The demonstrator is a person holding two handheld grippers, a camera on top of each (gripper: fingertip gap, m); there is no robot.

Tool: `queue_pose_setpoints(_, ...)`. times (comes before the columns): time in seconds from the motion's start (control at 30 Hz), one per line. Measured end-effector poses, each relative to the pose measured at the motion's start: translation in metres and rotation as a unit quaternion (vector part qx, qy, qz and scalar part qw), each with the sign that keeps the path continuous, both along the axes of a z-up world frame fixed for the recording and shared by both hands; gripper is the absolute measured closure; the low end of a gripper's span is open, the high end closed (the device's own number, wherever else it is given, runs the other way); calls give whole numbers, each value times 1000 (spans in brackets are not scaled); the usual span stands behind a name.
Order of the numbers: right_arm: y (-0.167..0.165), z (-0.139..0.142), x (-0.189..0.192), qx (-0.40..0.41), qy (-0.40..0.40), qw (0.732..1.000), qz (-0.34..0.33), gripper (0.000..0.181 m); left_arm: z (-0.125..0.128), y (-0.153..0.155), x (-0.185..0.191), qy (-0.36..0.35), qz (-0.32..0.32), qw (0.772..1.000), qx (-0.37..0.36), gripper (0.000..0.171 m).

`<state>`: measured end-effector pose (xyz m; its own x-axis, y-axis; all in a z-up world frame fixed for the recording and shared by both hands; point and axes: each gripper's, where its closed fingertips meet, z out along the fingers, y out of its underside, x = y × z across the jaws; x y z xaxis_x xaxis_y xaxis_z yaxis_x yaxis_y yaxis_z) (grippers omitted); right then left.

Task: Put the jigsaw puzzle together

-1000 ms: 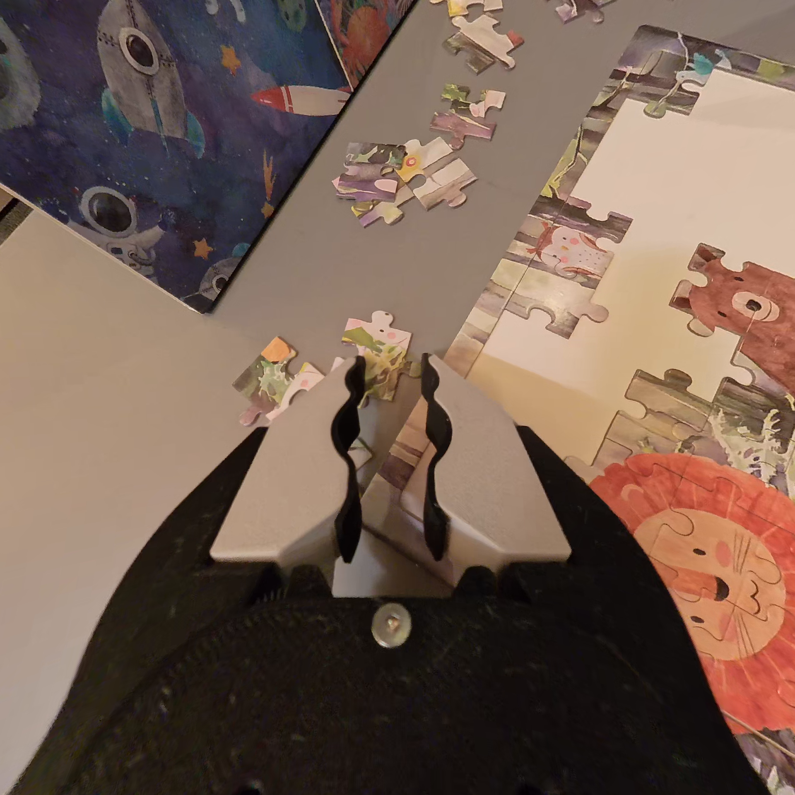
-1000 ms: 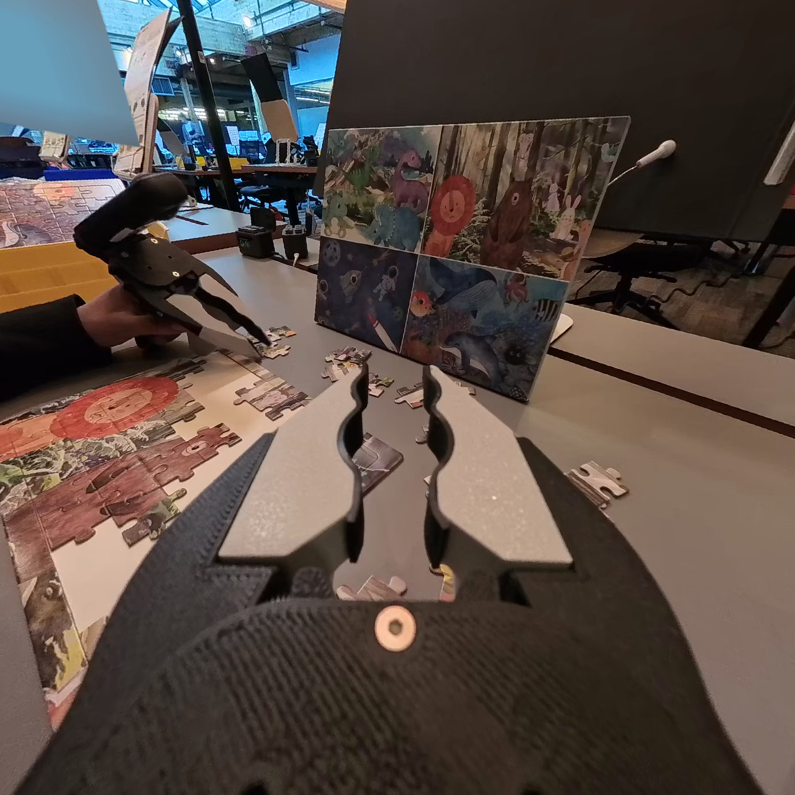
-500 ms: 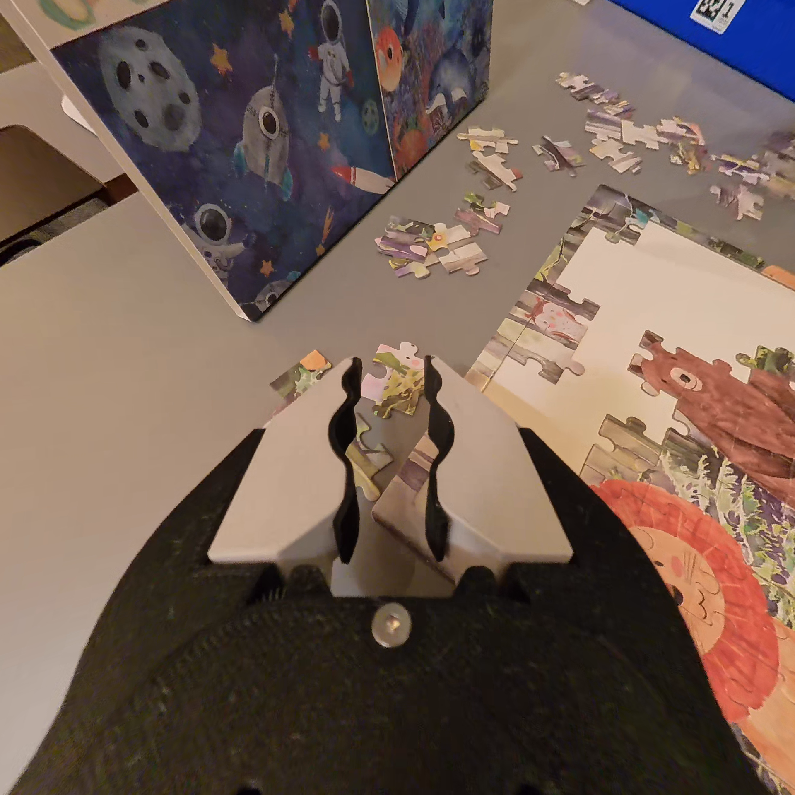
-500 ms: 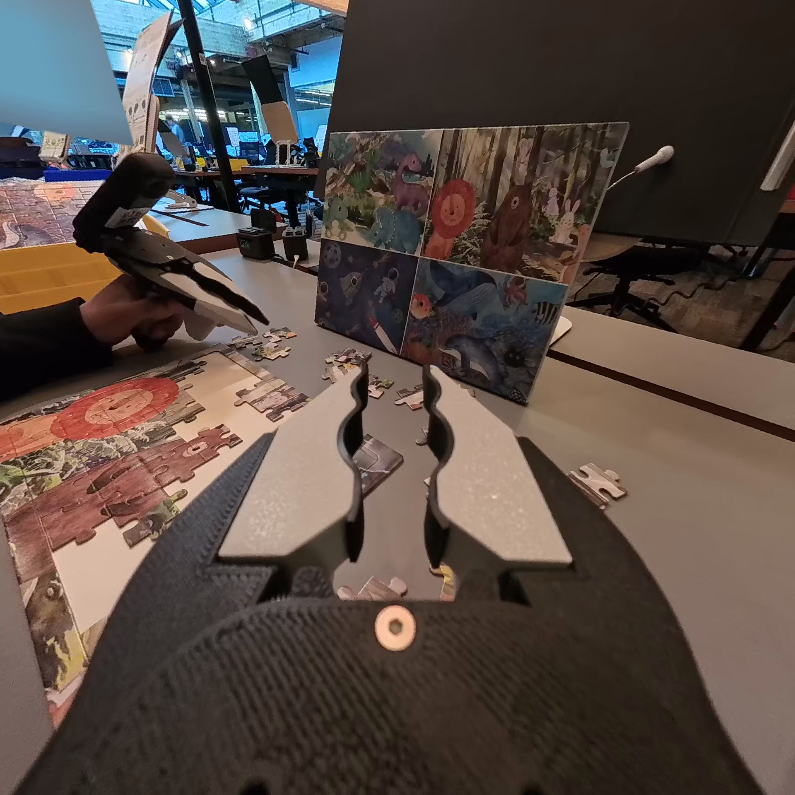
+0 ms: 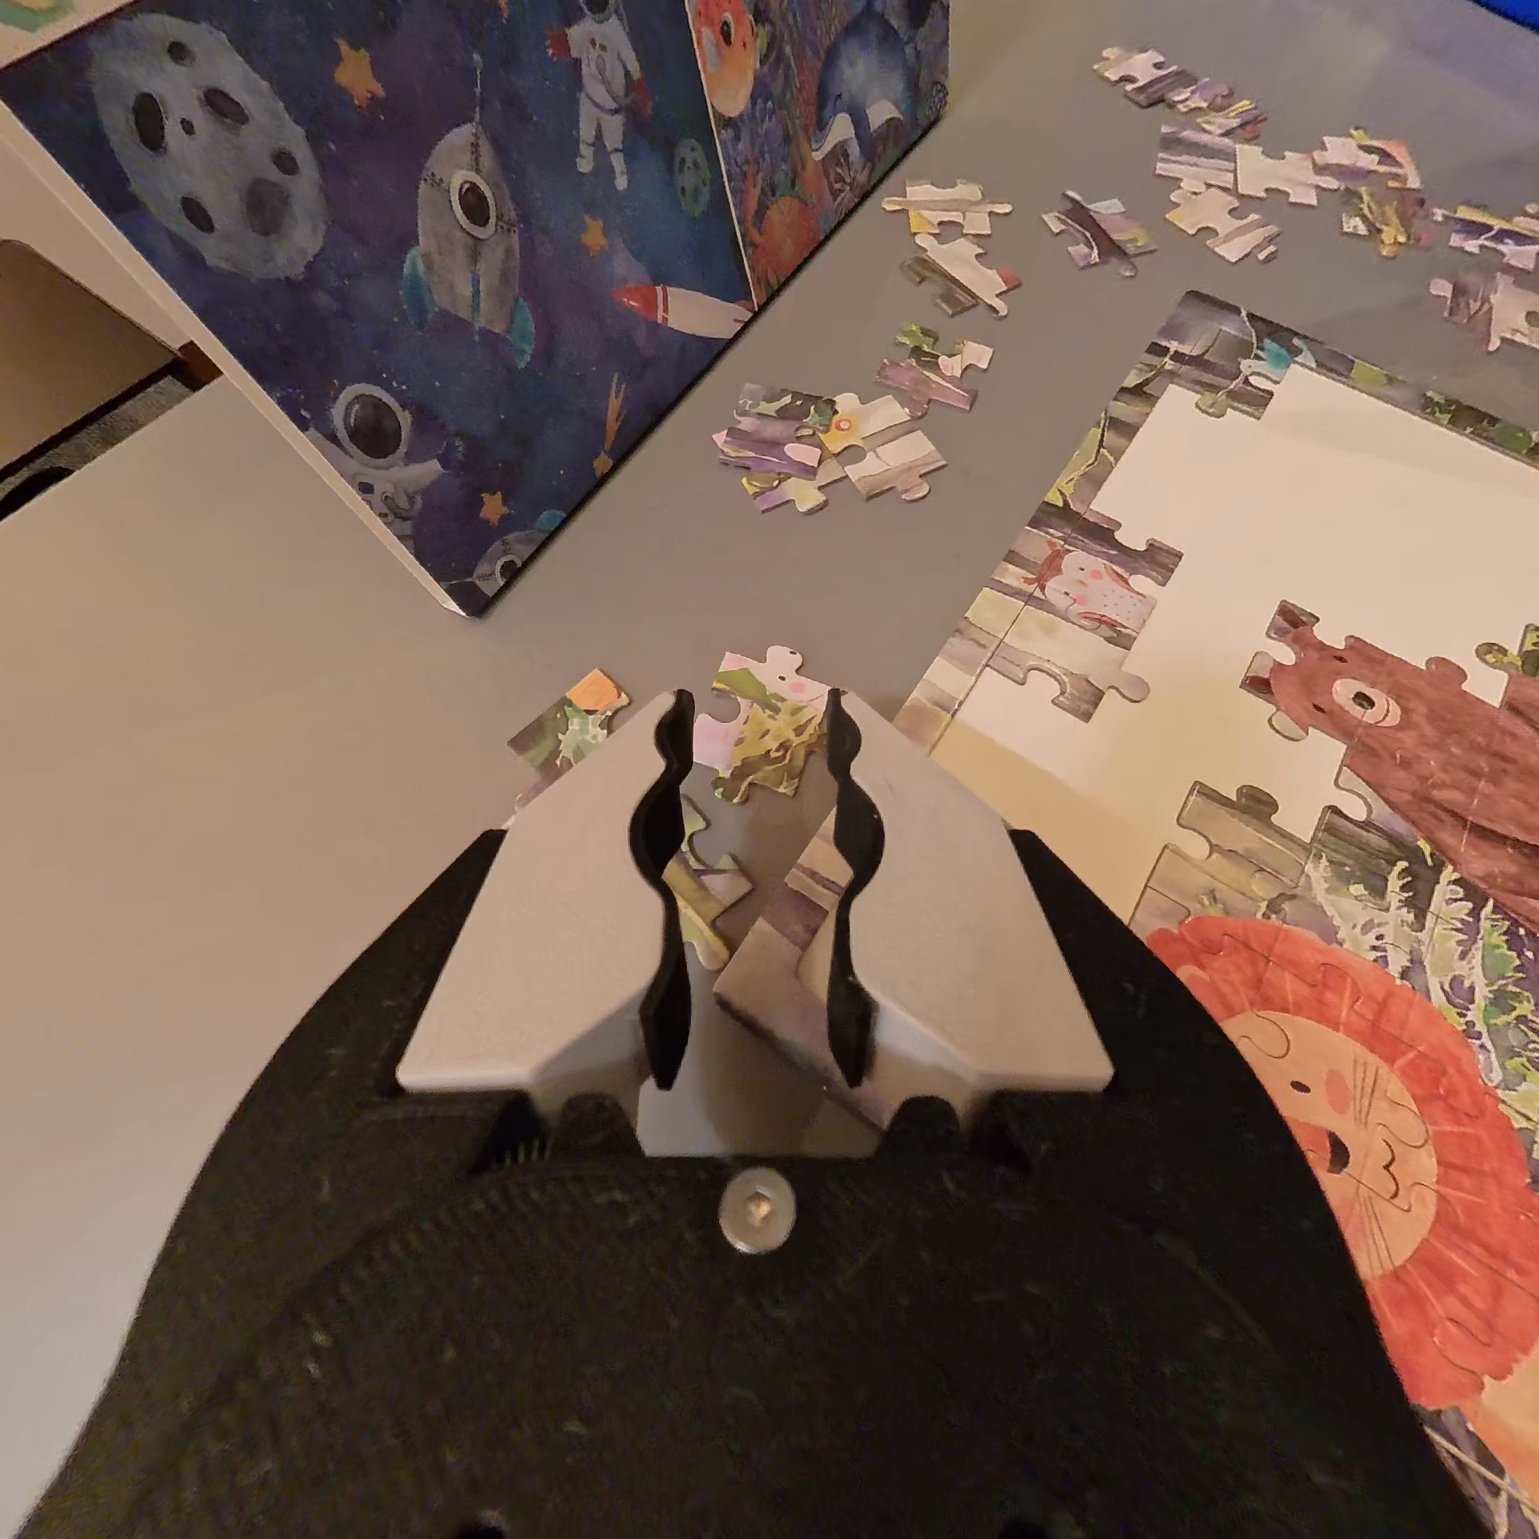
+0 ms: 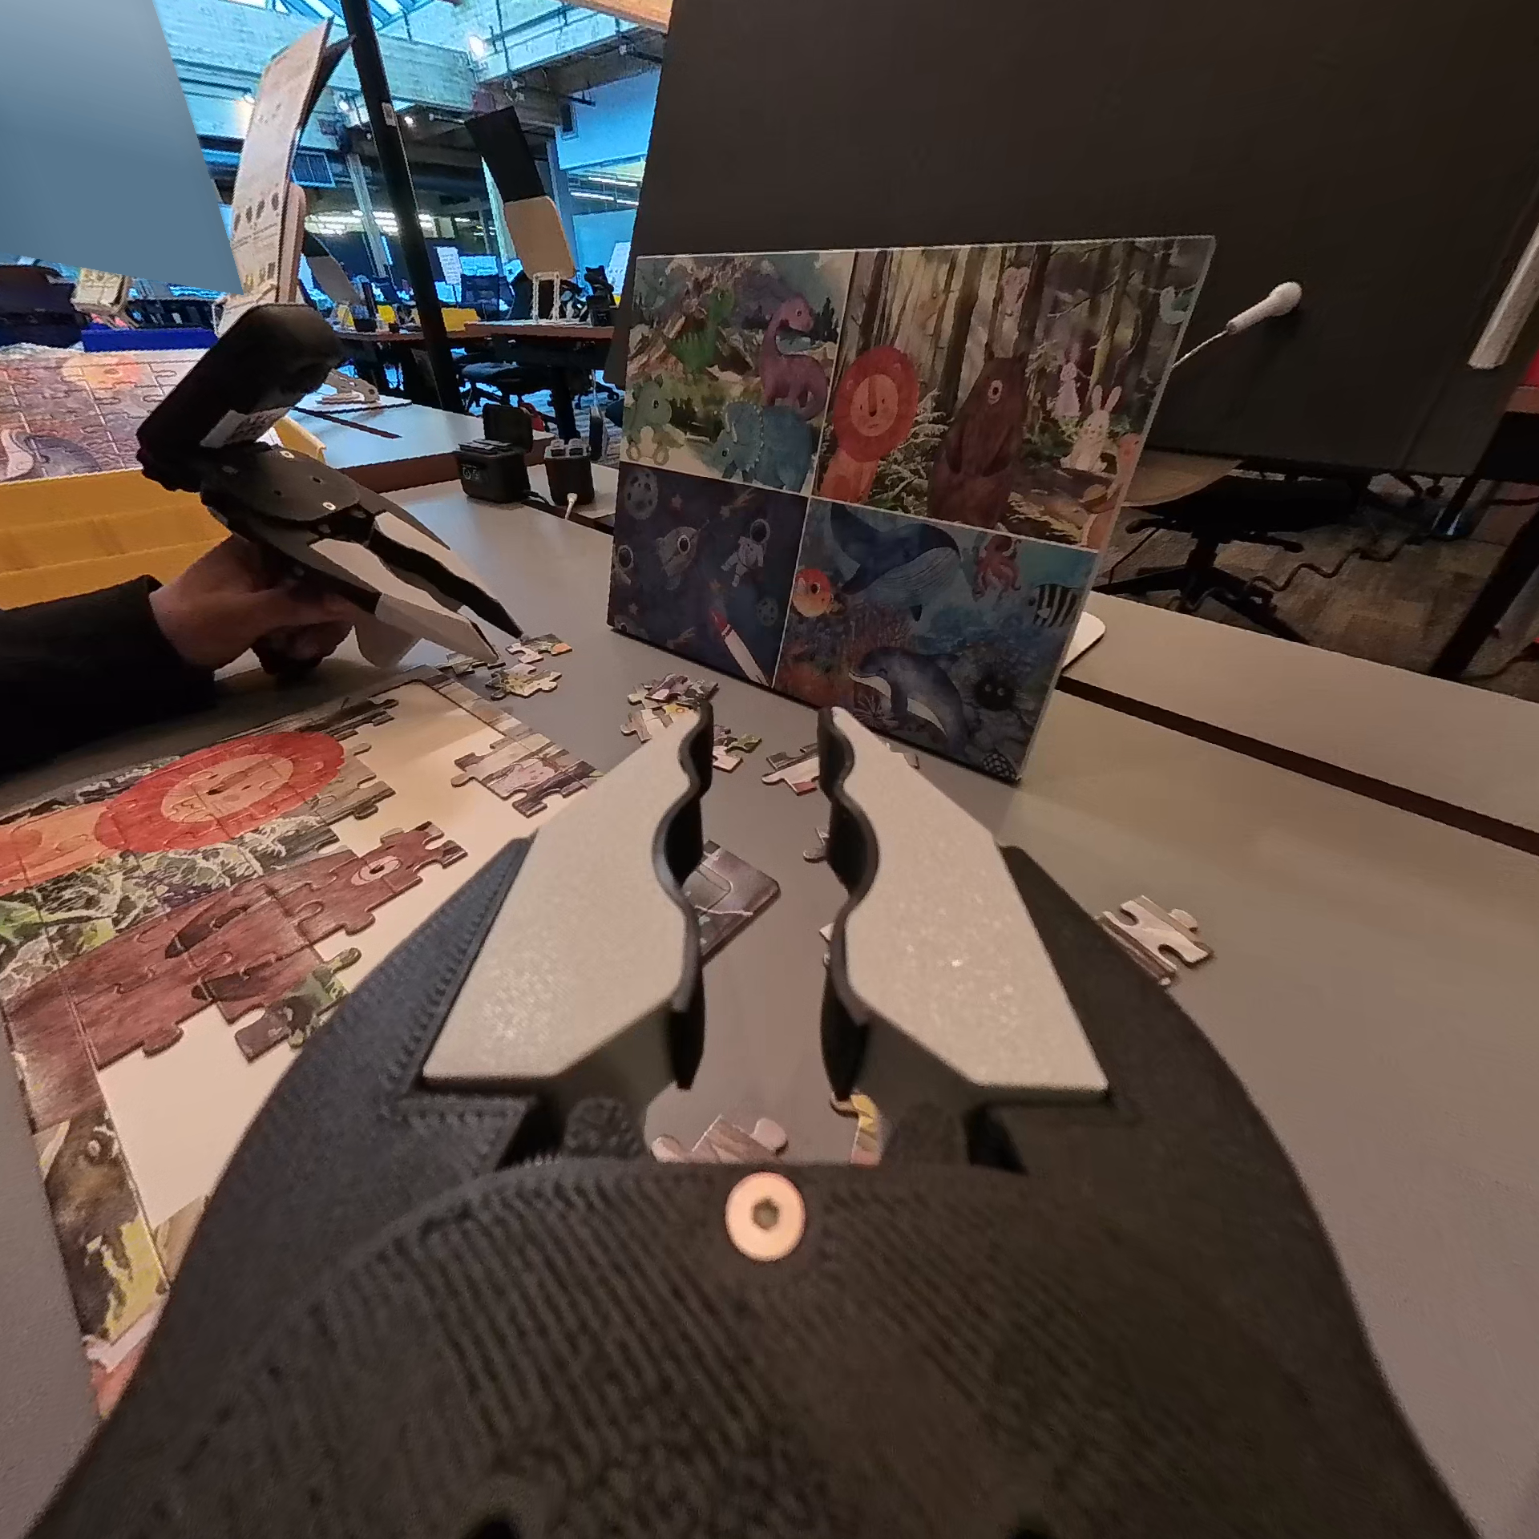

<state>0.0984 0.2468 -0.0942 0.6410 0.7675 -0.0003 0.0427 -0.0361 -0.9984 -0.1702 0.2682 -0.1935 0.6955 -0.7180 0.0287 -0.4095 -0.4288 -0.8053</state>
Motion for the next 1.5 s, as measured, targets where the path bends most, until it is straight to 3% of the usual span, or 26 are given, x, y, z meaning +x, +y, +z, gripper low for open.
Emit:
queue_pose_setpoints(0.43, 8, 26, 49, 34, 37, 995, -85, 159, -2, 0, 1, 10, -1, 1000, 0, 140)
queue_pose_setpoints(0.6, 4, 45, 71, 90, 55, 985, -134, 178, -3, 0, 1, 15, -2, 1000, 2, 140)
queue_pose_setpoints(0.73, 6, 49, 87, 89, 83, 980, -158, 168, -4, -1, 1, 20, -3, 1000, 3, 139)
queue_pose_setpoints(1.03, 8, 49, 92, 87, 90, 978, -165, 167, -4, -1, 2, 26, -3, 1000, 8, 137)
queue_pose_setpoints(1.37, -14, 81, 132, 144, 136, 956, -215, 163, 8, 0, -1, -28, 2, 1000, 10, 137)
queue_pose_setpoints(1.5, -18, 82, 126, 131, 171, 958, -190, 157, 11, 0, -2, -41, 3, 999, 12, 136)
